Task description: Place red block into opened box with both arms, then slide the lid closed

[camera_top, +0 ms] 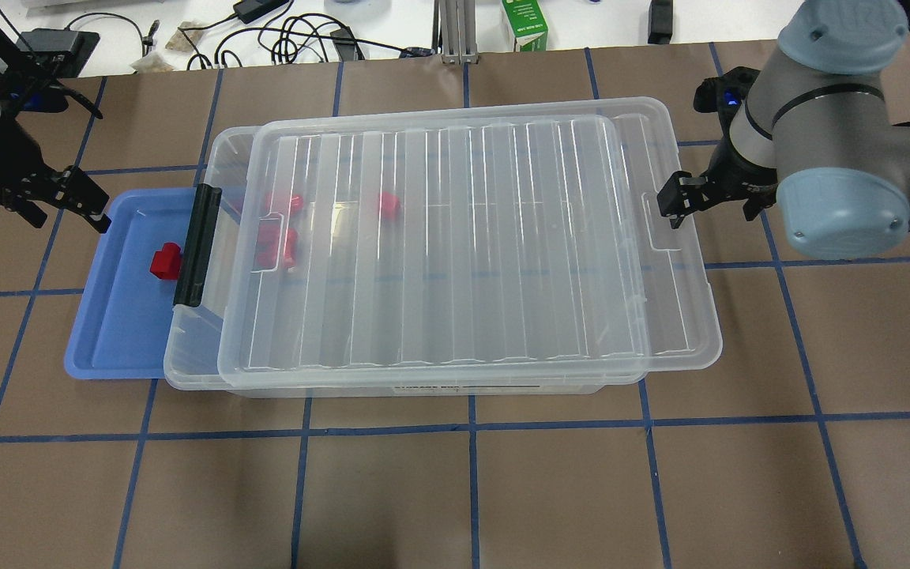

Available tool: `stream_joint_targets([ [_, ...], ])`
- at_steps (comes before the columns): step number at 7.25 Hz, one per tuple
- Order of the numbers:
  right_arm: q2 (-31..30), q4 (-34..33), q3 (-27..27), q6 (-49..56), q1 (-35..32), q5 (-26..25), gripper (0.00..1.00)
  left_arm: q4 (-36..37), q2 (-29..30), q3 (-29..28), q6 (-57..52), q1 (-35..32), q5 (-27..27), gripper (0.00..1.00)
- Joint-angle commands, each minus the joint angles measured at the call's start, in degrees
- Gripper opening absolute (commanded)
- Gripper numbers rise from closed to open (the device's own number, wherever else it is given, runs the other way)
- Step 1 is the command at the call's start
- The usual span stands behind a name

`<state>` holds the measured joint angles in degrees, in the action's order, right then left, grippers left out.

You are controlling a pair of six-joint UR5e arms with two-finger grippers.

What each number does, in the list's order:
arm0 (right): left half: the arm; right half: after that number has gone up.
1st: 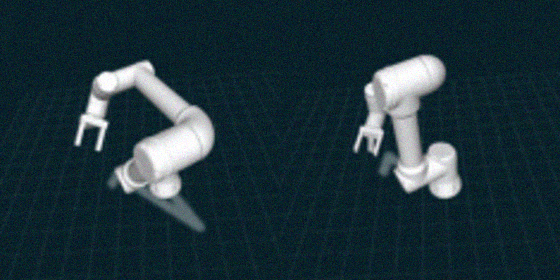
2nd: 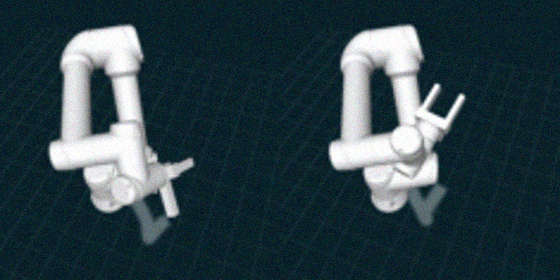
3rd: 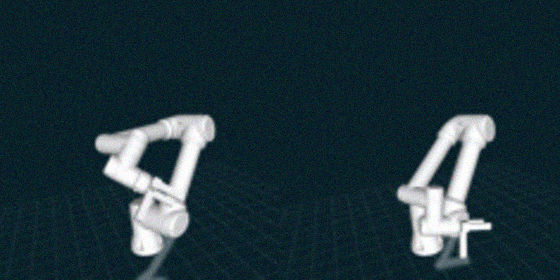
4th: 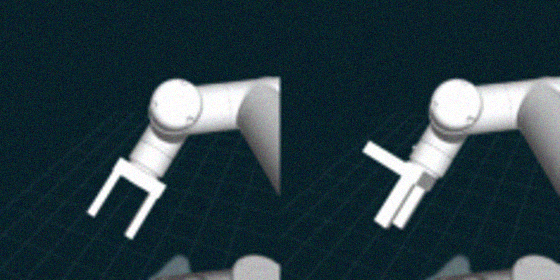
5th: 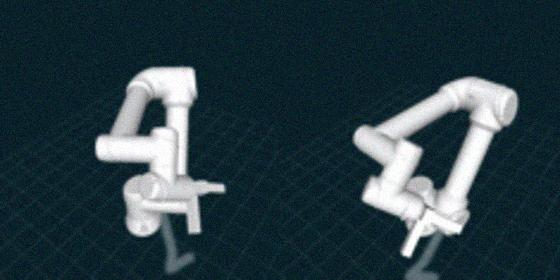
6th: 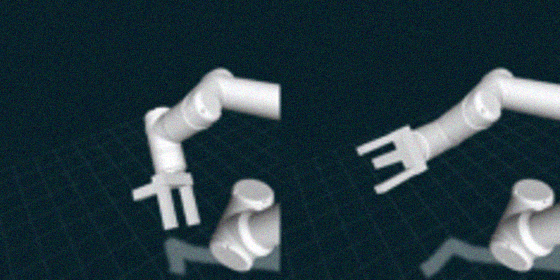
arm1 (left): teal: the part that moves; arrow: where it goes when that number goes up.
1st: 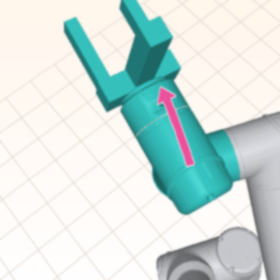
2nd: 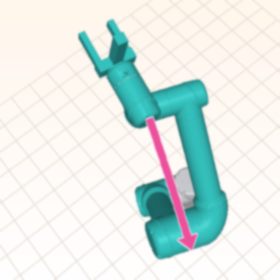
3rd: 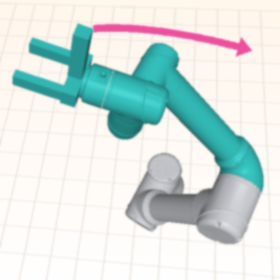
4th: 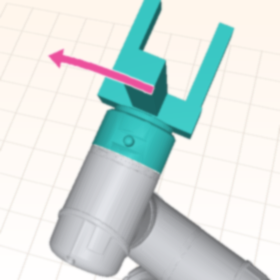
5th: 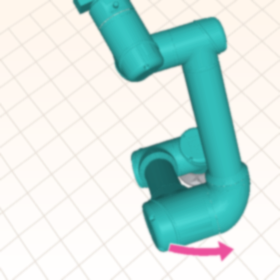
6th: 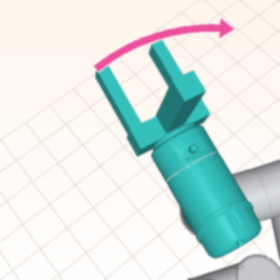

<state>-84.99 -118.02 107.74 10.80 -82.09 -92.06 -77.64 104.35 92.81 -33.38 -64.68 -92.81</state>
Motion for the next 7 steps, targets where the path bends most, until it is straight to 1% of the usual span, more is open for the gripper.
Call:
stream_joint_targets([
  [1,-0.08,0.15,-0.07,3.95,3.85,-0.04,1.0,4.05,5.93,0.01,0.32,0.08,0.17,1.0],
  [2,-0.26,0.42,-0.07,5.09,5.95,-0.04,1.0,7.29,8.22,0.01,0.24,0.08,0.7,1.0],
  [4,-0.35,0.59,-0.16,7.47,7.9,-0.39,1.0,8.2,11.48,0.53,0.76,0.08,0.88,1.0],
  [5,-0.44,0.51,-0.25,7.56,8.87,-3.27,1.0,9.16,12.53,0.53,0.94,-0.35,2.18,1.0],
  [7,-0.44,0.59,-0.34,9.57,11.59,-3.65,1.0,10.31,14.29,1.23,1.03,-0.45,3.25,1.0],
])
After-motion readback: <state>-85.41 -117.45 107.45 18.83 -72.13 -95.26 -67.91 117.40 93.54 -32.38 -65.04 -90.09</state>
